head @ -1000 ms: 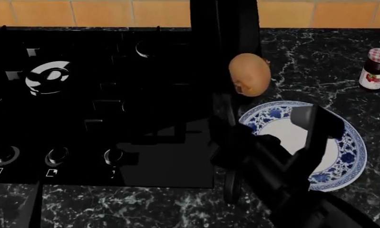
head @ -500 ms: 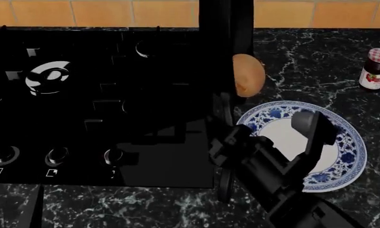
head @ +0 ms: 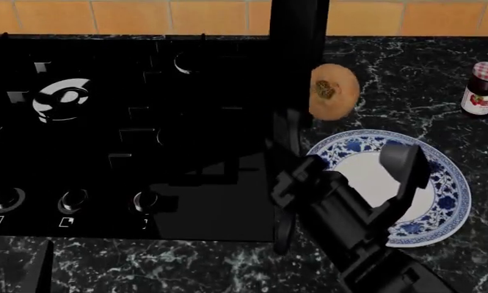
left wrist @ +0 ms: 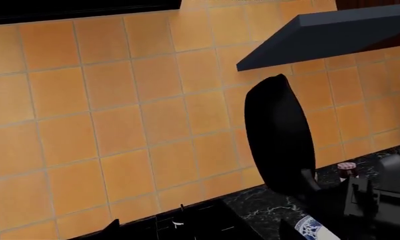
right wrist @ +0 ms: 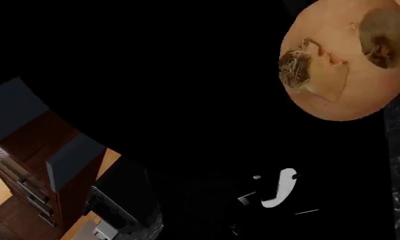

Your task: Pick up the pan and dump the vegetables in it onto the plate. Then return the pan to the stove.

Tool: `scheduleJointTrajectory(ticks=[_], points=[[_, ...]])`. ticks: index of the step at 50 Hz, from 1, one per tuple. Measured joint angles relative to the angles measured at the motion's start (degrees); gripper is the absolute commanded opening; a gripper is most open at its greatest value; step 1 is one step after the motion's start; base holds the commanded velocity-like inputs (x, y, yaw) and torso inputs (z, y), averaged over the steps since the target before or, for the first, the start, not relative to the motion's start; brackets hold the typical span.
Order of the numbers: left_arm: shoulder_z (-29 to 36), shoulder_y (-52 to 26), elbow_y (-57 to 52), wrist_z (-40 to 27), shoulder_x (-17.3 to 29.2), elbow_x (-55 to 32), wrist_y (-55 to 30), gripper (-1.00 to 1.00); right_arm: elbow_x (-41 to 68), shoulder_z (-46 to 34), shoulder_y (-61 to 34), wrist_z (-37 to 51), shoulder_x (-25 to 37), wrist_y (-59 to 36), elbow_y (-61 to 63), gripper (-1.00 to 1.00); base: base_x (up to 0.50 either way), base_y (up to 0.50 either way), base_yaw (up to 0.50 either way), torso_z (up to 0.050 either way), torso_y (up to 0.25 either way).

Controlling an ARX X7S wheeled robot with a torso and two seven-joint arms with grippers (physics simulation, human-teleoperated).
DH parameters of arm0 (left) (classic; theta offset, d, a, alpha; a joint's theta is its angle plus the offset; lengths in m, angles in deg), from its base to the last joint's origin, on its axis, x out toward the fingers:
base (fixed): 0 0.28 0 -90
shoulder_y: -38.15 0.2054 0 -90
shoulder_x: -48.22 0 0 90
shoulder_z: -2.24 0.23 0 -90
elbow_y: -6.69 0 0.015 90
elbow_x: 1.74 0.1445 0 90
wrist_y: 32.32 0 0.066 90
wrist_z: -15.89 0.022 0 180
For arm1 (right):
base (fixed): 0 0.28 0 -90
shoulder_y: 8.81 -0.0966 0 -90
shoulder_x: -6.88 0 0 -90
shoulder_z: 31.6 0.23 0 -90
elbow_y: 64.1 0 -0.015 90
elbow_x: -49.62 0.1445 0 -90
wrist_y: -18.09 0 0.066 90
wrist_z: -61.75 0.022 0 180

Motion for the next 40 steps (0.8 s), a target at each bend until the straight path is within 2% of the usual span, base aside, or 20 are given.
scheduleJointTrajectory(ticks=[9, 25, 40], points=[[2.11, -1.42, -0.01, -0.79, -0.42, 0.56, 0.68, 1.0, 0.89, 0.76, 0.28, -0.53, -0.31, 0.36, 0.99, -1.0, 0.0, 0.0, 0.0, 0.001, 0.001], [9.17, -6.05, 0.03, -5.01, -4.64, 2.37, 3.15, 1.0, -24.4, -13.14, -5.43, 21.18, 4.38, -6.5, 15.25, -1.0, 0.0, 0.0, 0.0, 0.0, 0.002], [10.5, -4.82, 1.08, -5.29, -5.0, 4.18, 4.77, 1.0, -29.14, -18.37, -12.38, 31.0, 7.05, -15.16, 23.38, -1.0, 0.0, 0.02, 0.0, 0.001, 0.002]])
